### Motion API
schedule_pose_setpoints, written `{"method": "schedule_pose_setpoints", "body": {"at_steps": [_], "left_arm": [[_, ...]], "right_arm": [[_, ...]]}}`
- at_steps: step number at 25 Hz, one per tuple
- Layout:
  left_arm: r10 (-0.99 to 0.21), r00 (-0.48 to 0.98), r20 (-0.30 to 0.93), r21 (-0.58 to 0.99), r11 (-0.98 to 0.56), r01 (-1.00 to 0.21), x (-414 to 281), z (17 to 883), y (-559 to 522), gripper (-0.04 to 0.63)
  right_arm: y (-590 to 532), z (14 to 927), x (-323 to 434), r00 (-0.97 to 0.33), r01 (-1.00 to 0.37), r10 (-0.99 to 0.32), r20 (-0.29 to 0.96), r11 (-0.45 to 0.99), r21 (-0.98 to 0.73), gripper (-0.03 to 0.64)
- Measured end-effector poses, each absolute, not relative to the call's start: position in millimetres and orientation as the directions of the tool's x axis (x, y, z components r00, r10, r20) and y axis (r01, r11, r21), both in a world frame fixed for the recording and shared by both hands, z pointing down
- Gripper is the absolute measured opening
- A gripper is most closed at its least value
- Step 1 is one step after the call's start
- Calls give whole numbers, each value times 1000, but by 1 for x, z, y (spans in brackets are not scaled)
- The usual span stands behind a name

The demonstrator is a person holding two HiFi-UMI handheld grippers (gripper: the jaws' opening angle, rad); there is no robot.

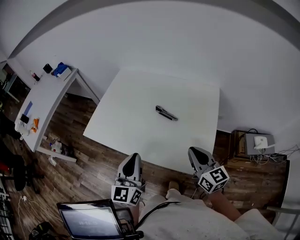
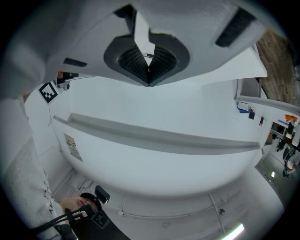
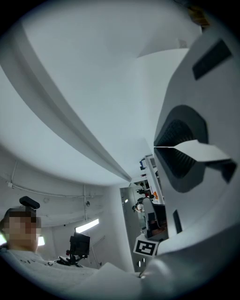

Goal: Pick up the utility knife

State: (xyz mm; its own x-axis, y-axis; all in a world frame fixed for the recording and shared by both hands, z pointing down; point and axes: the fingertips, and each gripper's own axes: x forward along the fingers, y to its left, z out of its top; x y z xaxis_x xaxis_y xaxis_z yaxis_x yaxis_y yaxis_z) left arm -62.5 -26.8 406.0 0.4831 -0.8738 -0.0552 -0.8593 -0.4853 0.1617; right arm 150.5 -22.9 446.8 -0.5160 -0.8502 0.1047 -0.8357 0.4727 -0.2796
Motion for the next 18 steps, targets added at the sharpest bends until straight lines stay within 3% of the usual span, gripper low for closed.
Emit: {"method": "schedule_pose_setpoints", "body": {"at_steps": [12,18], "left_arm": [[-865,499,-50,193,-499,-845,-39,414,-56,8],[-862,505,-49,191,-504,-842,-49,415,-76,8]], "right_arm": [[-58,466,160,-543,-818,-828,143,483,-311,8],[-84,486,138,-627,-778,-728,278,567,-270,9]]}}
